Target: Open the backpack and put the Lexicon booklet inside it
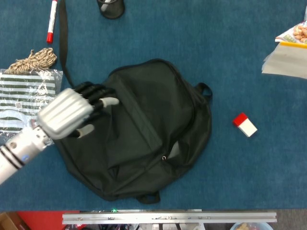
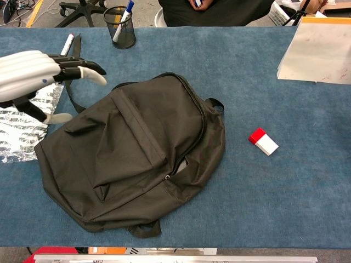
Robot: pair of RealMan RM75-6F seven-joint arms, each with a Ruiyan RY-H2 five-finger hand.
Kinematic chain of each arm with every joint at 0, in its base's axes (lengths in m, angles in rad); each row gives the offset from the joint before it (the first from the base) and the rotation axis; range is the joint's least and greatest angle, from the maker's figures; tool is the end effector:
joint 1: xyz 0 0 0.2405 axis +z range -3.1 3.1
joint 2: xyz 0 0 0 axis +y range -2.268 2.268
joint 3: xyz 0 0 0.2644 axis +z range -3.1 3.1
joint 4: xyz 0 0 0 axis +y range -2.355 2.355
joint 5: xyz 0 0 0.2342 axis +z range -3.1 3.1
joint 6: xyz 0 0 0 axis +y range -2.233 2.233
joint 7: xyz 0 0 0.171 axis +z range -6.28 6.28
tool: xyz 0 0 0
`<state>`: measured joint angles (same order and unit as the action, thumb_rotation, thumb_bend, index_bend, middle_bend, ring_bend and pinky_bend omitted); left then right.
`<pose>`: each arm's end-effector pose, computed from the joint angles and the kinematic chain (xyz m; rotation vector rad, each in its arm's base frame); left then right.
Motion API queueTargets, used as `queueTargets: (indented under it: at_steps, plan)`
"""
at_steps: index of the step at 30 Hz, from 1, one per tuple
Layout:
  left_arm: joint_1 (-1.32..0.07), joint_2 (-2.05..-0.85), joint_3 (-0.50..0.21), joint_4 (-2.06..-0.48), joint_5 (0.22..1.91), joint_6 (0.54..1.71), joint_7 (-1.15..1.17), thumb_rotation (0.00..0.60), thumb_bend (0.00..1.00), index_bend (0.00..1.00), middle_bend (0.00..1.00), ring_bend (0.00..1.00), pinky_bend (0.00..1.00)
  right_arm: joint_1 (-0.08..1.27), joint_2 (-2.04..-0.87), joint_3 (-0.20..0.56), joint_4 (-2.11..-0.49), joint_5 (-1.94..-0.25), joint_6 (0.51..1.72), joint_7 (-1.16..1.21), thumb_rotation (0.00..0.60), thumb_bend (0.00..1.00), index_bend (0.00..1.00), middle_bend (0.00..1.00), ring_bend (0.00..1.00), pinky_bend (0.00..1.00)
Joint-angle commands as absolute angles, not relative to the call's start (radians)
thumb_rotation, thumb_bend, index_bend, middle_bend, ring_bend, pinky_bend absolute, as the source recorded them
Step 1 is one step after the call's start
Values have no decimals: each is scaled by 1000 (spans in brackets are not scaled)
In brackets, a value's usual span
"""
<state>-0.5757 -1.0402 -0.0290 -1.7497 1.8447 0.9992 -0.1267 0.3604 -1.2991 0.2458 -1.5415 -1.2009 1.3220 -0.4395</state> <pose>-0.1730 0.2881 0.0578 -2.2575 -0.7622 -1.0198 -0.2806 -0.3373 0.1095 1.3667 -0.6887 0.7591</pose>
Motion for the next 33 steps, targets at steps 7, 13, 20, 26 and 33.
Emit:
queueTargets:
  at_steps: [7, 13, 20, 26, 33]
  plan:
    - [-727, -1105, -37, -1764, 1810, 805, -103, 600, 285, 81, 0, 5, 123, 366, -1303, 245, -1533, -1186, 1322, -447, 600, 521, 752, 557, 415, 551]
    - [-792, -1163, -56, -1766, 1732, 701, -9, 600, 305, 41, 0, 0, 100, 370, -1309, 238, -1527, -1179, 1317, -450, 600, 521, 754, 557, 416, 552]
    - [-832, -1221, -75, -1756, 1623, 632, 98, 600, 328, 1, 0, 0, 84, 373, -1313, 235, -1525, -1176, 1320, -456, 600, 521, 755, 557, 416, 552]
    - [-865, -1275, -88, -1742, 1542, 601, 169, 600, 362, 0, 0, 0, 66, 376, -1311, 236, -1528, -1171, 1323, -460, 600, 521, 755, 557, 416, 552]
    - [-910, -1334, -93, -1730, 1458, 567, 260, 600, 365, 0, 0, 0, 54, 379, -1312, 235, -1524, -1163, 1319, -461, 600, 521, 755, 558, 416, 552]
